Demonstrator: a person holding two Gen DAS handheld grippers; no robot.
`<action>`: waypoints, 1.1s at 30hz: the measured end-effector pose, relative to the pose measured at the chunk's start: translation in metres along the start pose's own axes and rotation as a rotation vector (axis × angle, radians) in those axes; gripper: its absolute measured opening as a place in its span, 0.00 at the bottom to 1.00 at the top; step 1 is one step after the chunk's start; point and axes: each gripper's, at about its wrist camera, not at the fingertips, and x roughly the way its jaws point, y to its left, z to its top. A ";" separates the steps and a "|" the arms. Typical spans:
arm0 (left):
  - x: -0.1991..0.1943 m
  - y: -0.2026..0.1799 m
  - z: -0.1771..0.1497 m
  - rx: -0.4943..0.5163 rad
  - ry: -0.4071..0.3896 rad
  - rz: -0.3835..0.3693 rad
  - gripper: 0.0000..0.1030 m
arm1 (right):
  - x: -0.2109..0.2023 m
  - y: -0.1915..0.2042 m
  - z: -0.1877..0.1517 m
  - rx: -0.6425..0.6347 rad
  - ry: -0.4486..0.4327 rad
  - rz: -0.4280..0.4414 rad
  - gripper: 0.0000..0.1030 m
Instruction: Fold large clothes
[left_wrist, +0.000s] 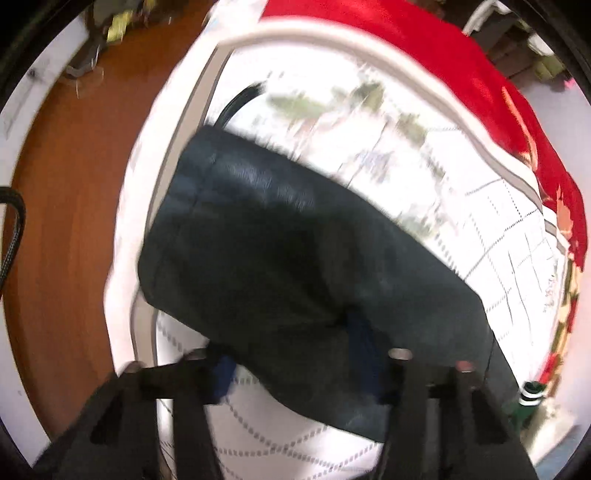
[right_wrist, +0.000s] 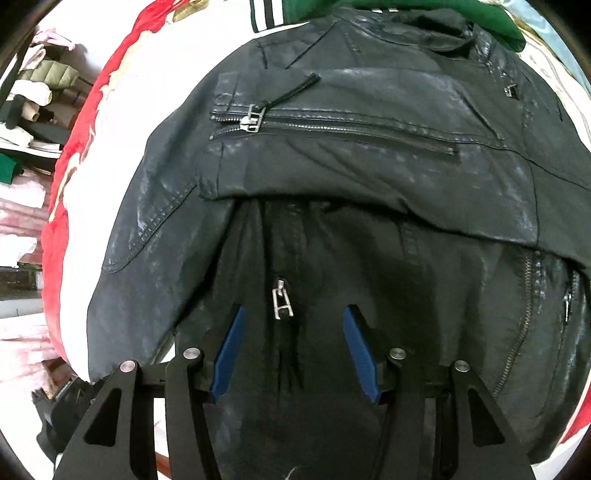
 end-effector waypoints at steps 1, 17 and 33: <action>-0.003 -0.007 0.005 0.020 -0.024 0.016 0.24 | 0.000 0.002 0.000 0.004 0.002 0.001 0.55; -0.101 -0.128 -0.016 0.642 -0.451 0.012 0.04 | -0.003 0.022 0.041 -0.046 -0.130 -0.402 0.92; -0.171 -0.279 -0.291 1.315 -0.472 -0.363 0.03 | -0.093 -0.166 0.039 0.343 -0.197 -0.233 0.92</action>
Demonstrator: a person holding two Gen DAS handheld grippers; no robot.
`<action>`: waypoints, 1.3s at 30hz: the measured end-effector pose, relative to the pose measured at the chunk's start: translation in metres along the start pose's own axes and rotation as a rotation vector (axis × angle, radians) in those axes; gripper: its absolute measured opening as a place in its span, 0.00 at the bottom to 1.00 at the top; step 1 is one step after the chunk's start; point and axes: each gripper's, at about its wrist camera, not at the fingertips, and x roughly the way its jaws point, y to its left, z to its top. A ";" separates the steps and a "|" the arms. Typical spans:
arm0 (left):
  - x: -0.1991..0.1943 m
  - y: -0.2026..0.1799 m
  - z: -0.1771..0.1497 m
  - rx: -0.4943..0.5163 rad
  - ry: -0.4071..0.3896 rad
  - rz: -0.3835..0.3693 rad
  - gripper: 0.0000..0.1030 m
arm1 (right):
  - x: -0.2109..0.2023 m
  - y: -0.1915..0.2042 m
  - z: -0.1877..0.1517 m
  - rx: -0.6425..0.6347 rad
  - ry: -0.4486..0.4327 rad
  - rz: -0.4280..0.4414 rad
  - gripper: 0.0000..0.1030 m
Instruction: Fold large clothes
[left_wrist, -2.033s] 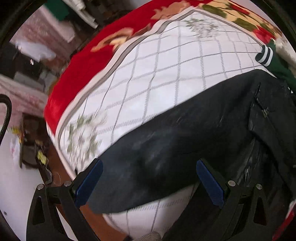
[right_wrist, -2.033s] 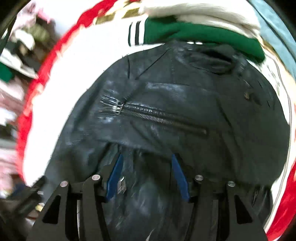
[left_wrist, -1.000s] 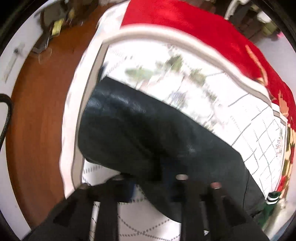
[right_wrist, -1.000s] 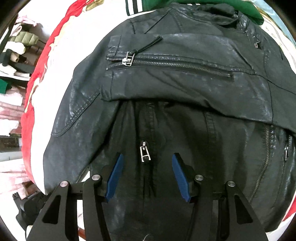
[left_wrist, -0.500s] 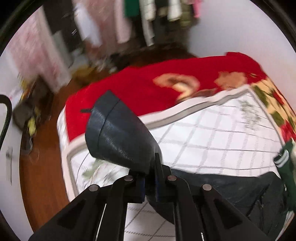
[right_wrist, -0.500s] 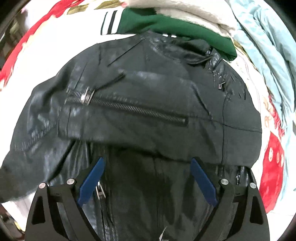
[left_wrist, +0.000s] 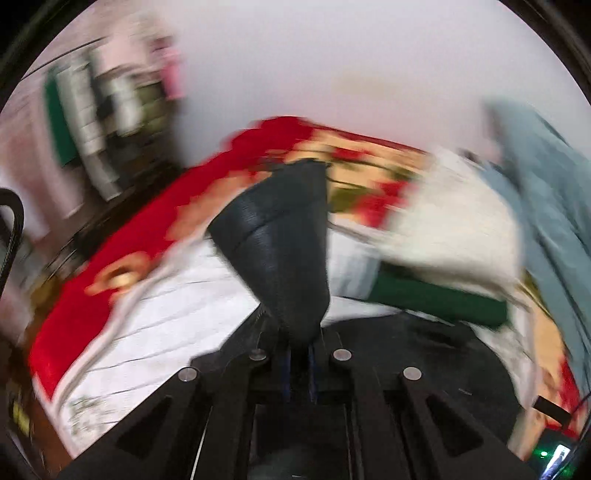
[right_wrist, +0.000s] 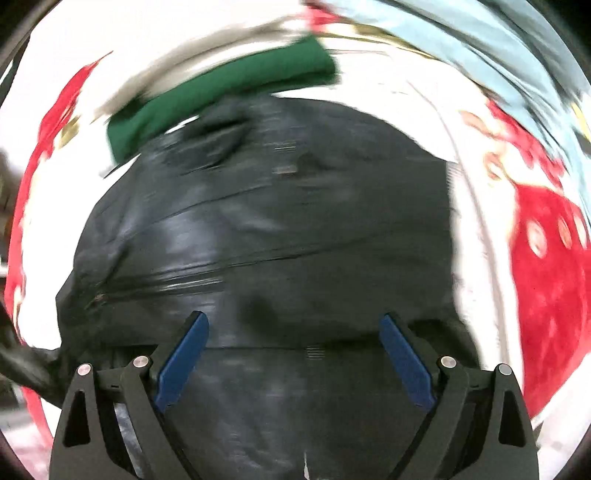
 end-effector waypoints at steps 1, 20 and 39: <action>0.002 -0.035 -0.008 0.048 0.011 -0.051 0.03 | 0.000 -0.023 0.002 0.040 0.004 -0.009 0.92; 0.049 -0.217 -0.124 0.390 0.365 -0.257 0.46 | 0.017 -0.215 -0.007 0.219 0.104 0.010 0.93; 0.083 -0.013 -0.098 0.101 0.391 0.267 1.00 | 0.050 -0.127 0.081 0.026 0.119 0.324 0.77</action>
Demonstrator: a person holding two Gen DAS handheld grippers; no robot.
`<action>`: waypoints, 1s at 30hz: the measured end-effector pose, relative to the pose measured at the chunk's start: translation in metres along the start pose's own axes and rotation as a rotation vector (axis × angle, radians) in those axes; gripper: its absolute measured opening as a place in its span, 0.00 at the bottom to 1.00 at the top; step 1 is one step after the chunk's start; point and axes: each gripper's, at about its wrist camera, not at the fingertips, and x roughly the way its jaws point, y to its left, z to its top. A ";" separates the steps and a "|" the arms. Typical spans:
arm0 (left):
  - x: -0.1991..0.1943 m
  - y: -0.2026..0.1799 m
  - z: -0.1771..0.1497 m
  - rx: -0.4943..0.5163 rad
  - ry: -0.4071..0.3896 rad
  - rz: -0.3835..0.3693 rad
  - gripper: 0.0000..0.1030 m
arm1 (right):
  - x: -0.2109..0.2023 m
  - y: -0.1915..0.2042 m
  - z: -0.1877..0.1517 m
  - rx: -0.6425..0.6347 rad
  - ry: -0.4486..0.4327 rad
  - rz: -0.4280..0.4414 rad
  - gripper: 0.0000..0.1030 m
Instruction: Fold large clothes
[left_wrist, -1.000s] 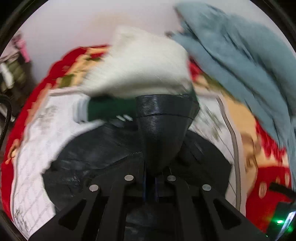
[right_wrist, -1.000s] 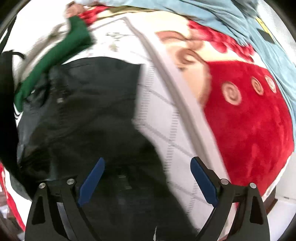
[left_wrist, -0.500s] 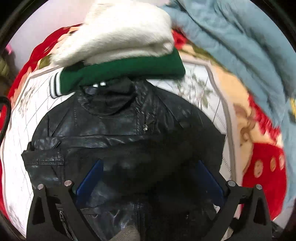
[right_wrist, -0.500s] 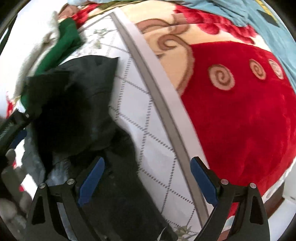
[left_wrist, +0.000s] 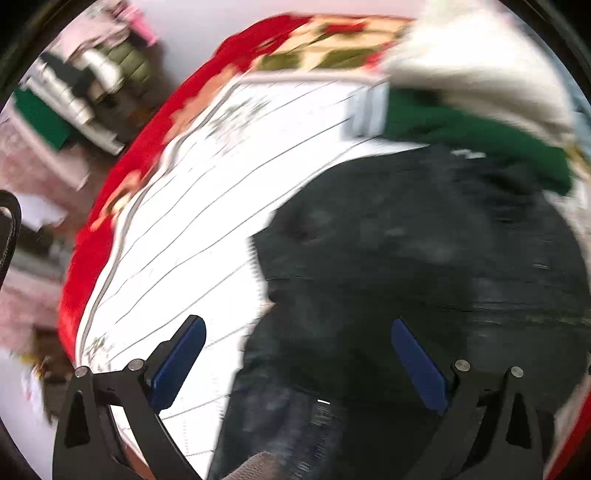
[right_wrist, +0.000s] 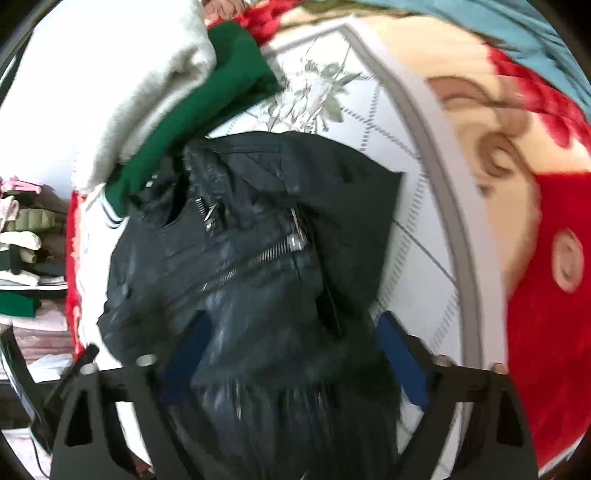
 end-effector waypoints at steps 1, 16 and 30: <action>0.013 0.005 0.001 -0.009 0.012 0.044 1.00 | 0.013 0.003 0.007 -0.008 0.028 -0.012 0.62; 0.067 -0.016 0.024 0.040 0.068 0.040 1.00 | 0.022 -0.016 0.027 0.068 -0.037 -0.228 0.13; 0.084 -0.019 0.022 0.106 0.044 -0.017 1.00 | 0.041 -0.065 -0.054 0.217 0.147 -0.033 0.30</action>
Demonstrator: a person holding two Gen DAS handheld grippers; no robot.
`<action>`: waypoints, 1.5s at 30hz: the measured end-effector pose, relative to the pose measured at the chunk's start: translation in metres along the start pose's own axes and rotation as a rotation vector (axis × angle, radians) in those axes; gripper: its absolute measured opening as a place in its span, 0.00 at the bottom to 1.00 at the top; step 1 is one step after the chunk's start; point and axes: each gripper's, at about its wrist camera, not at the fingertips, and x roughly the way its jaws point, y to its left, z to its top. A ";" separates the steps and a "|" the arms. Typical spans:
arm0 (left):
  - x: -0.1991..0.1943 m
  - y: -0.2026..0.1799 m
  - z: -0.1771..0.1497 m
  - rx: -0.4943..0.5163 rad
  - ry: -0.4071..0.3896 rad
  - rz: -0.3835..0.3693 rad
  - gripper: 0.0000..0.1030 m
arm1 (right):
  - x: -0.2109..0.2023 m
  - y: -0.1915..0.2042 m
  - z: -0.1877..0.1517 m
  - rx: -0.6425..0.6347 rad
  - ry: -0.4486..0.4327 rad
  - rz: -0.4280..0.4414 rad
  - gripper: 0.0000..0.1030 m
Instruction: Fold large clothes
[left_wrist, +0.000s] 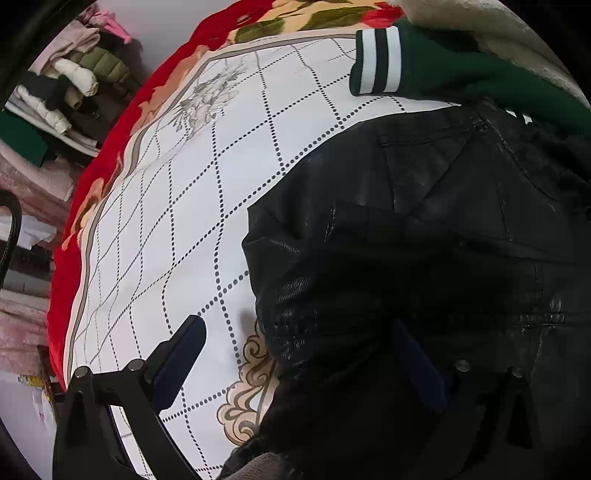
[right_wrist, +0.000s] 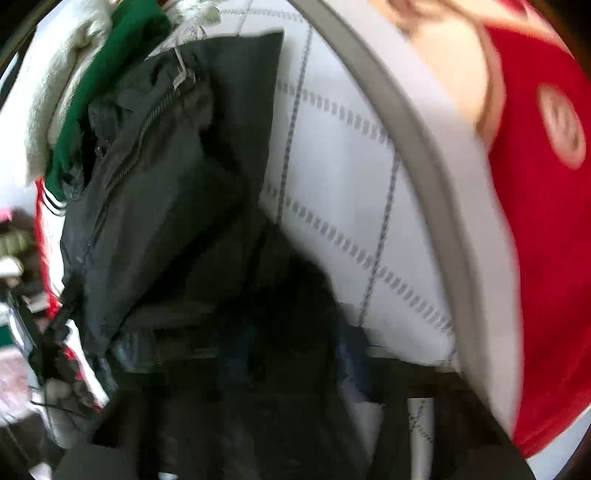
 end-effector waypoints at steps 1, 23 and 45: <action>0.001 0.001 0.001 0.013 -0.002 -0.008 1.00 | 0.000 0.003 -0.005 0.011 -0.007 0.007 0.21; -0.011 0.008 0.000 0.166 -0.079 -0.034 1.00 | 0.009 0.055 -0.051 -0.127 0.010 -0.332 0.53; -0.163 -0.167 -0.203 0.274 -0.017 0.295 1.00 | -0.087 -0.018 0.006 -0.407 0.138 -0.049 0.53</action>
